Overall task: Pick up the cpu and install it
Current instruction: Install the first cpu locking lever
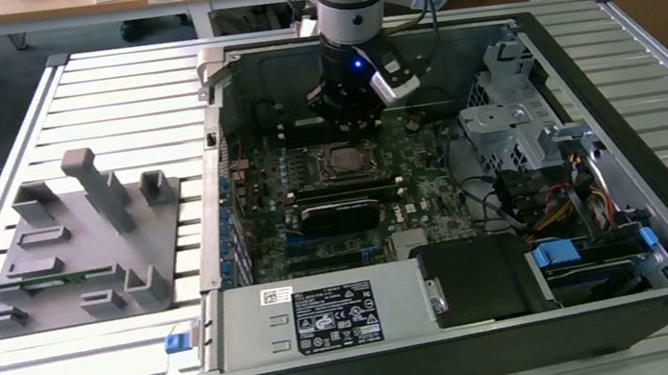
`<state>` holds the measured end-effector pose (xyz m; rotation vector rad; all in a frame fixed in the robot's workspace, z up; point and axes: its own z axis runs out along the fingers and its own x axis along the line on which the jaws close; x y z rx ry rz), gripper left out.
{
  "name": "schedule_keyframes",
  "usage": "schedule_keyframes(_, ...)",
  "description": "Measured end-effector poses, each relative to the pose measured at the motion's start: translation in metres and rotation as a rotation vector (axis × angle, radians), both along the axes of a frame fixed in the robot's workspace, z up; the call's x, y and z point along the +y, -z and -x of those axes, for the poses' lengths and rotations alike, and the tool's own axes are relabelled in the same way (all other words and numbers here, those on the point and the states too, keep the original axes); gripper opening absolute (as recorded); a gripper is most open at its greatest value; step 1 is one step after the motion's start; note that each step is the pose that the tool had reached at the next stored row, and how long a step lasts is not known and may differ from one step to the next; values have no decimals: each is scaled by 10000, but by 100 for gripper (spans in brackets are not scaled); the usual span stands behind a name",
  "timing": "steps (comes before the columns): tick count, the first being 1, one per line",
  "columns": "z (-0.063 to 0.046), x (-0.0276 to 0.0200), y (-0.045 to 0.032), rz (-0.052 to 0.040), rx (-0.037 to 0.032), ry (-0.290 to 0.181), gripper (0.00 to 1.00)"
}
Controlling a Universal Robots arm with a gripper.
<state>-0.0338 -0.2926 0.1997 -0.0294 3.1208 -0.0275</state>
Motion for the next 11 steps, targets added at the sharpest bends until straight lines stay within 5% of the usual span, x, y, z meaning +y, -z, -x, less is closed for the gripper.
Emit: schedule_keyframes(11, 0, -19, -28, 45, 3, 11, 11)
